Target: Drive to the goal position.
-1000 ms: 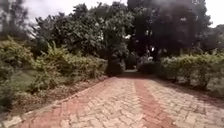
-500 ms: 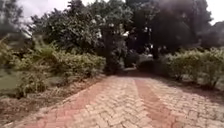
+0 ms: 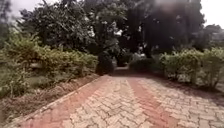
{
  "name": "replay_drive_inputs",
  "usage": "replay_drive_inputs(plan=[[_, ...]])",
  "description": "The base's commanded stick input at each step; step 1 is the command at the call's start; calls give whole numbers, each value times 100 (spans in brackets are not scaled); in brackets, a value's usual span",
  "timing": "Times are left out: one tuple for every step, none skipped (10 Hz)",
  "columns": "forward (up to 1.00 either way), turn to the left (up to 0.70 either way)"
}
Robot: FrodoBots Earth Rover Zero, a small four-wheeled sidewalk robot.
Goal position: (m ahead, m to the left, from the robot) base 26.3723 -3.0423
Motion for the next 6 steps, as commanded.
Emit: replay_drive_inputs(plan=[[70,0],[70,0],[70,0],[70,-35],[70,-35],[70,-35]])
